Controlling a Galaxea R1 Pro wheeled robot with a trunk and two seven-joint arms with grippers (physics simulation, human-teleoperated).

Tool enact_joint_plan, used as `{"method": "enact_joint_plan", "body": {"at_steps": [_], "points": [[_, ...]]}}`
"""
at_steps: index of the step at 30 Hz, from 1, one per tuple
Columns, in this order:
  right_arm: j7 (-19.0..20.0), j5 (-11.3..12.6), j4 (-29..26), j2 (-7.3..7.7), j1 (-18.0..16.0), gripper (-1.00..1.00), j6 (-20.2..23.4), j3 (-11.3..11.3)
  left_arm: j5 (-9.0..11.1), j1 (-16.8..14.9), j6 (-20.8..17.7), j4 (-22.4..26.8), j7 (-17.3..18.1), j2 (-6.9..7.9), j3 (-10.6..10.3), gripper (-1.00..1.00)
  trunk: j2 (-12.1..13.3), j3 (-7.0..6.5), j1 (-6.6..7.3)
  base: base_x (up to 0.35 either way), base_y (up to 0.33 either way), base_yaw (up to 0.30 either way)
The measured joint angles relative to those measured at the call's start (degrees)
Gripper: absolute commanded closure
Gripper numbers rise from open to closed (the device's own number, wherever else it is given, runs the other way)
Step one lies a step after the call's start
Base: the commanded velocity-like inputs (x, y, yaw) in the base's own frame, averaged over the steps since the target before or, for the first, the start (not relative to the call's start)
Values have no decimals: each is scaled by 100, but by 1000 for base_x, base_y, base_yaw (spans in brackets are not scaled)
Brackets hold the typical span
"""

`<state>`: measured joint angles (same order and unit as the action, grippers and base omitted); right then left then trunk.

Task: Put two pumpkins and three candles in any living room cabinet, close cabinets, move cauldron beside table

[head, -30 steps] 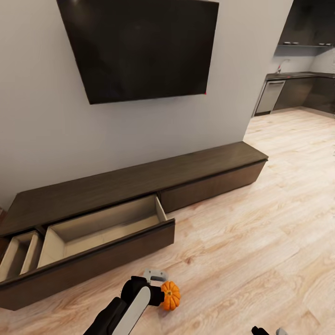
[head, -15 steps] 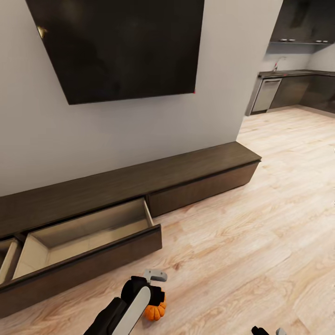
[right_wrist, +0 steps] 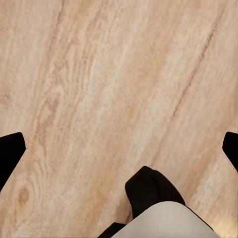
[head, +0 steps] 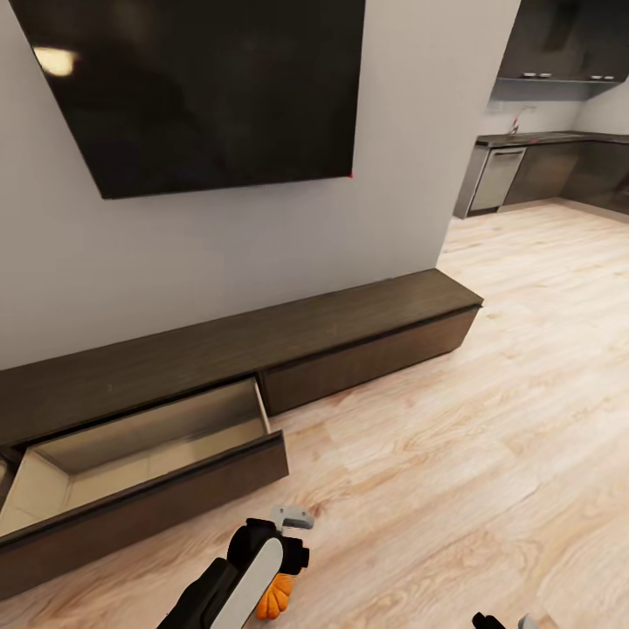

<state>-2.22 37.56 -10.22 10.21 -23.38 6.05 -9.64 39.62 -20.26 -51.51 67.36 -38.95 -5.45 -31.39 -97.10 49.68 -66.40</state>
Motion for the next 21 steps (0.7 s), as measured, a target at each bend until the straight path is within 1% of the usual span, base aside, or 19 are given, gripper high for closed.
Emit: {"method": "enact_joint_plan", "body": {"at_steps": [2, 6, 11, 18, 21], "points": [[-1, -1, 0, 0, 0, -100, 0, -1, 0, 0, 0, 0, 0, 2, 0, -100, 0, 0, 0, 113, -198, 0], [1, 3, 0, 0, 0, -100, 0, 3, 1, 0, -2, 0, 0, 0, 0, -100, 0, 0, -1, 84, -81, 0], [0, 4, 1, 0, 0, -100, 0, 4, 2, 0, -2, 1, 0, -1, 1, -100, 0, 0, 0, 91, -20, 0], [0, 2, 1, -7, 0, -100, -1, 4, 2, 0, -2, 1, 0, 0, 1, -100, 0, 0, 0, 152, -2, 0], [-1, 1, 0, -8, 0, -100, -3, 2, -1, 0, -1, 0, 0, 0, -5, -100, 0, 0, -1, 81, -100, 0]]}}
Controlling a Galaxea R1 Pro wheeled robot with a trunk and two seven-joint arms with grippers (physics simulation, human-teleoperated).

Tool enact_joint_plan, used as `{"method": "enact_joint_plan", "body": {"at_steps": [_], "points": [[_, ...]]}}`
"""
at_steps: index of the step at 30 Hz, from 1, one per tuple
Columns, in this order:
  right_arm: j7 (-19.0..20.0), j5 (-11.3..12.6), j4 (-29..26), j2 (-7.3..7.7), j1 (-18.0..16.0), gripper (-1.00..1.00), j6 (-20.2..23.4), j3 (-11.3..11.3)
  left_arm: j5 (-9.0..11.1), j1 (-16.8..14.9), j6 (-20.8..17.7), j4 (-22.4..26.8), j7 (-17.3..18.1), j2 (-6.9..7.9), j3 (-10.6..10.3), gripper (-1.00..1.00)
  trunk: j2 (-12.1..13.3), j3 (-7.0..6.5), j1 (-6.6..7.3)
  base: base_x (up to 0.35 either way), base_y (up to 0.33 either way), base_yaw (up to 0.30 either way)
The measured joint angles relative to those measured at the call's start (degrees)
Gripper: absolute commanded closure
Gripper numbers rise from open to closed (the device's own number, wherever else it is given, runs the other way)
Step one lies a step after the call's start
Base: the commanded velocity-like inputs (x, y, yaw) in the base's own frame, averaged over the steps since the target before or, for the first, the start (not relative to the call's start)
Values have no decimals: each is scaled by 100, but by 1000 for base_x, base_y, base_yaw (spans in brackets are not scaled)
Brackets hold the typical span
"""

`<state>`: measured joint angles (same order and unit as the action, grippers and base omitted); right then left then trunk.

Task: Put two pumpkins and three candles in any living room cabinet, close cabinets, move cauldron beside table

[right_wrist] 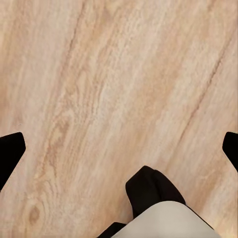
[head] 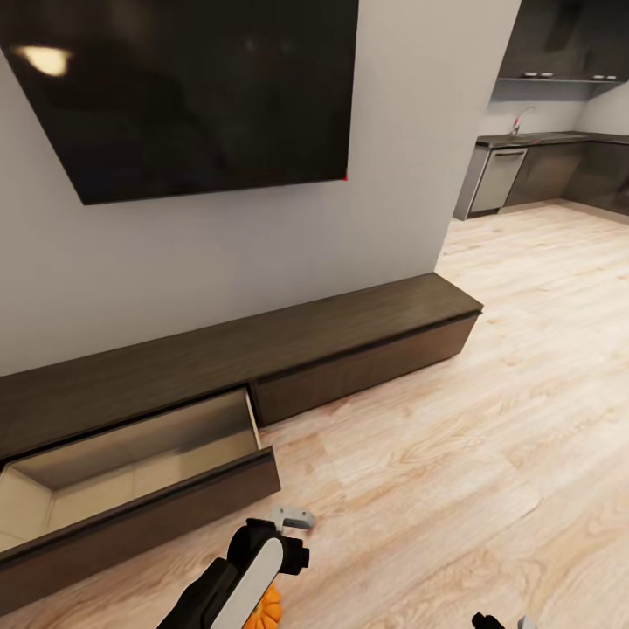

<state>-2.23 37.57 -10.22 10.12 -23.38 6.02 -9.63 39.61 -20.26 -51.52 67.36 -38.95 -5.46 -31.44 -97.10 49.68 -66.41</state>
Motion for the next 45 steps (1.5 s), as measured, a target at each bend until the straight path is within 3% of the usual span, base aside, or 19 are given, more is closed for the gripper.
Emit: {"method": "enact_joint_plan", "body": {"at_steps": [13, 17, 21, 22, 23, 24, 28, 32, 34, 40, 45], "points": [[0, 3, 0, 0, 0, -100, -3, 4, -1, 0, 4, -2, 52, 10, 61, -100, 0, 0, -1, 28, -58, 0], [5, 3, 0, 6, 0, -100, -5, 9, 42, 0, 95, -13, 65, 32, 312, -100, 0, 0, -1, 0, 0, 0], [11, 9, 0, 8, 0, -100, -88, 13, 62, -1, 183, -65, 181, 78, 761, -100, 0, 0, -1, 0, 0, 0], [14, 1, 0, 8, 0, -100, -170, 20, 49, -1, 190, -75, 318, 142, 984, -100, 0, 0, -1, 0, 0, 0], [14, -3, 0, 7, 0, -100, -193, 24, 59, -1, 197, -86, 384, 180, 1073, -100, 0, 0, -1, 0, 0, 0], [17, -12, -3, -4, 0, -100, -238, 32, 30, -1, 198, -172, 615, 318, 1322, -100, 0, 0, -1, 0, 0, 0], [25, -33, -14, -19, 0, -100, -295, 52, 5, -1, 451, -593, 1355, 723, 1730, -100, -39, 18, -22, 0, 0, 0], [64, -55, -127, -21, 1, -100, -454, 170, -12, -8, 1152, -1062, 1931, 1012, 1832, -100, -199, 89, -110, 0, 0, 0], [146, -61, -311, -7, 0, -100, -489, 291, 13, -9, 1419, -1306, 2092, 1087, 1853, -100, -279, 125, -154, 0, 0, 0], [347, -63, -1052, 4, 1, -100, -442, 610, 52, -10, 2069, -1890, 2466, 1217, 1877, -100, -520, 233, -286, 0, 0, 0], [501, -66, -1214, -13, 2, -100, -436, 691, 24, -10, 2242, -2189, 2702, 1238, 1880, -100, -721, 323, -396, 0, 0, 0]]}}
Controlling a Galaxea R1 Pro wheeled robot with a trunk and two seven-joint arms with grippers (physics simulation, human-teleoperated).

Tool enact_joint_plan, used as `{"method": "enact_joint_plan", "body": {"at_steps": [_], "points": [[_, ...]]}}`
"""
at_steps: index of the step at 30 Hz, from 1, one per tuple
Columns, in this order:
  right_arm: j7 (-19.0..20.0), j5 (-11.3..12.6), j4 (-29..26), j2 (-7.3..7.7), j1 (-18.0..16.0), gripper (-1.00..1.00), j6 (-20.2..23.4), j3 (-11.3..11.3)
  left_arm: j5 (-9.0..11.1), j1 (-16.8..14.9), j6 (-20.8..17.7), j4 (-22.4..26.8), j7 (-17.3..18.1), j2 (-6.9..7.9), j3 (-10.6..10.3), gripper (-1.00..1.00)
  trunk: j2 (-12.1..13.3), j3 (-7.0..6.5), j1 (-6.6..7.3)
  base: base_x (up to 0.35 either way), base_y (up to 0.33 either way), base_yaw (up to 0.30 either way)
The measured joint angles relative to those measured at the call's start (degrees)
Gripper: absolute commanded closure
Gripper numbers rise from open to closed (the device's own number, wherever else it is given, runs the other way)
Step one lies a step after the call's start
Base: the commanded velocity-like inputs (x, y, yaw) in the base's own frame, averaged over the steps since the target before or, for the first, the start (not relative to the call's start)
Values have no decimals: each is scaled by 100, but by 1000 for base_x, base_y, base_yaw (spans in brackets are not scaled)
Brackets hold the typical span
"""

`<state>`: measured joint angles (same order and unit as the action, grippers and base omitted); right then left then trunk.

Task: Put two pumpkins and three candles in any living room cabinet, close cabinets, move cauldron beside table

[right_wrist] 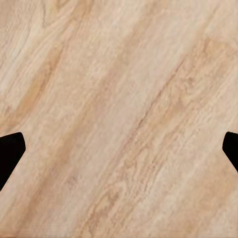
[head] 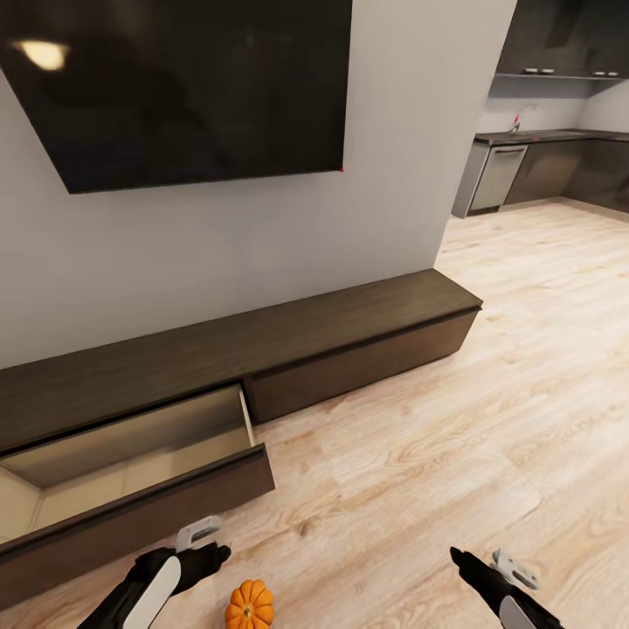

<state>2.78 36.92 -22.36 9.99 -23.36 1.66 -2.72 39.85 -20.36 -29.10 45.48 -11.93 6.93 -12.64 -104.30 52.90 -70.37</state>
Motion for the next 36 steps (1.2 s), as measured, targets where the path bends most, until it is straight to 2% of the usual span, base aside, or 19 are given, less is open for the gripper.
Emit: {"method": "enact_joint_plan", "body": {"at_steps": [2, 3, 4, 6, 8, 10, 12, 15, 20, 22, 26, 29, 31, 36], "points": [[453, -10, -66, -11, 3, -100, 39, 161, 1, 0, 23, -62, 35, 37, 6, -100, -80, 36, -44, 0, 0, 0], [1230, -16, -134, -12, 7, -100, 213, 332, 24, 1, 32, -85, 70, 157, 12, -100, -120, 54, -66, 0, 0, 0], [1633, -15, -231, 7, 13, -100, 350, 365, 34, 0, 40, -94, 173, 221, 19, -100, -160, 71, -88, 0, 0, 0], [2134, -7, -538, 28, 27, -100, 611, 368, 35, 0, 113, -157, 553, 338, 67, -100, -241, 107, -132, 0, 0, 0], [2459, 31, -1080, 63, 53, -100, 958, 360, 56, -1, 226, -247, 971, 485, 126, -100, -321, 143, -176, 0, 0, 0], [2590, 63, -1907, 139, 76, -100, 1389, 350, 80, 0, 284, -360, 1307, 627, 190, -100, -401, 179, -219, 0, 0, 0], [2634, 68, -2708, 175, 157, -100, 1727, 347, 82, 1, 314, -413, 1486, 701, 251, -100, -481, 215, -263, 0, 0, 0], [2566, 48, -3672, 176, 286, -100, 2160, 350, 82, 1, 340, -441, 1591, 745, 352, -100, -602, 269, -329, 0, 0, 0], [1982, 99, -5061, 161, 329, -100, 2836, 348, 78, 0, 348, -454, 1626, 759, 430, -100, -802, 359, -439, 0, 0, 0], [1689, 128, -5851, 140, 333, -100, 3338, 339, 81, 2, 349, -455, 1631, 760, 433, -100, -882, 395, -483, 0, 0, 0], [1358, 131, -6377, 130, 335, -100, 3886, 199, 81, 1, 349, -456, 1641, 761, 435, -100, -1043, 467, -571, 0, 0, 0], [944, 81, -6495, 117, 336, -100, 4018, 68, 73, 0, 339, -451, 1844, 777, 440, -100, -1163, 520, -637, 0, 0, 0], [606, 89, -6571, 67, 326, -100, 4046, 60, 70, 0, 300, -449, 2173, 858, 449, -100, -1243, 556, -681, 0, 0, 0], [348, 118, -6570, 3, 297, -100, 4020, 67, 85, -5, 114, -380, 2765, 1140, 458, -100, -1444, 646, -791, 0, 0, 0]]}}
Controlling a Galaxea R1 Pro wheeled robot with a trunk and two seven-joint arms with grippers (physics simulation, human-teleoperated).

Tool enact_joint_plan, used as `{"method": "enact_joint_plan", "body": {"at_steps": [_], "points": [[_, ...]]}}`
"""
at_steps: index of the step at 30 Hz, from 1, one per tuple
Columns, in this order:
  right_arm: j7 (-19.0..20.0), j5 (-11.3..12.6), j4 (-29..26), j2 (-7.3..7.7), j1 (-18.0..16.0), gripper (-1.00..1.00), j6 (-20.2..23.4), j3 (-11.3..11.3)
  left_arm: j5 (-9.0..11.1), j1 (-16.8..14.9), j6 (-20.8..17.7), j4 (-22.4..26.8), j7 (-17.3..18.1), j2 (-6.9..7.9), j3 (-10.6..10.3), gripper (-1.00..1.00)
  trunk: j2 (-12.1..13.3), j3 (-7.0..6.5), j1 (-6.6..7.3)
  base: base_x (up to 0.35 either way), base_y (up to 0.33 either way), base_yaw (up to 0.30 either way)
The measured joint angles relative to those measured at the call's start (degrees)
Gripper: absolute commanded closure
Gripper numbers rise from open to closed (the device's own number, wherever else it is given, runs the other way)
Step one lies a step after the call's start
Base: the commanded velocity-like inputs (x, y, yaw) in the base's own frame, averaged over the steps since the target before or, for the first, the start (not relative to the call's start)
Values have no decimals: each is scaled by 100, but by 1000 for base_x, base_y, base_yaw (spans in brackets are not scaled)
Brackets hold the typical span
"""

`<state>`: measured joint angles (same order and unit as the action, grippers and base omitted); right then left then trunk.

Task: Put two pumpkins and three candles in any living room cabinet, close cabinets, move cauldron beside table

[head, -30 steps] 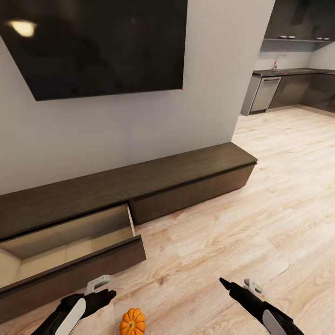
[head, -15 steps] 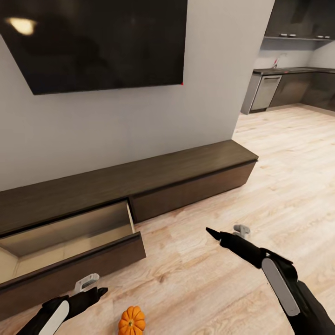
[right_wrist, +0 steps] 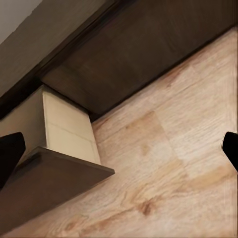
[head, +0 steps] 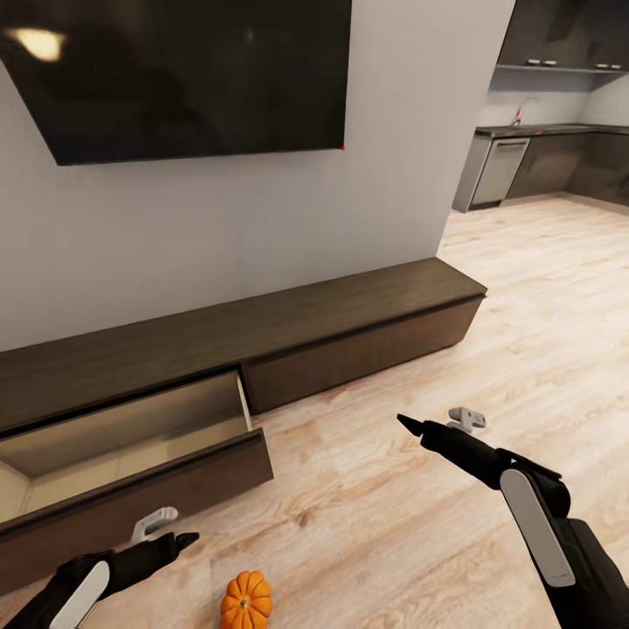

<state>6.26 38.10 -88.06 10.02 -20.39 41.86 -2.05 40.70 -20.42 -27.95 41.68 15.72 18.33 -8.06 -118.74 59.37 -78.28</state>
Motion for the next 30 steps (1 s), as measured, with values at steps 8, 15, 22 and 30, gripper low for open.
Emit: {"method": "enact_joint_plan", "body": {"at_steps": [8, 15, 22, 30], "points": [[-55, -52, 48, -95, -13, -100, -62, 20, 106, -9, -434, -12, 128, 171, 528, -100, -321, 144, -176, 0, 0, 0], [-27, -52, 33, -99, -14, -100, -82, 19, 49, -3, -371, -129, 133, 124, 583, -100, -602, 269, -330, 0, 0, 0], [3, -13, 25, -110, -14, -100, -99, 16, -173, -4, 114, -656, 132, 72, 576, -100, -882, 395, -483, 0, 0, 0], [4, 28, -12, -113, -14, -100, -102, 28, -291, -4, 194, -706, 136, -21, 573, -100, -1203, 539, -659, 0, 0, 0]]}}
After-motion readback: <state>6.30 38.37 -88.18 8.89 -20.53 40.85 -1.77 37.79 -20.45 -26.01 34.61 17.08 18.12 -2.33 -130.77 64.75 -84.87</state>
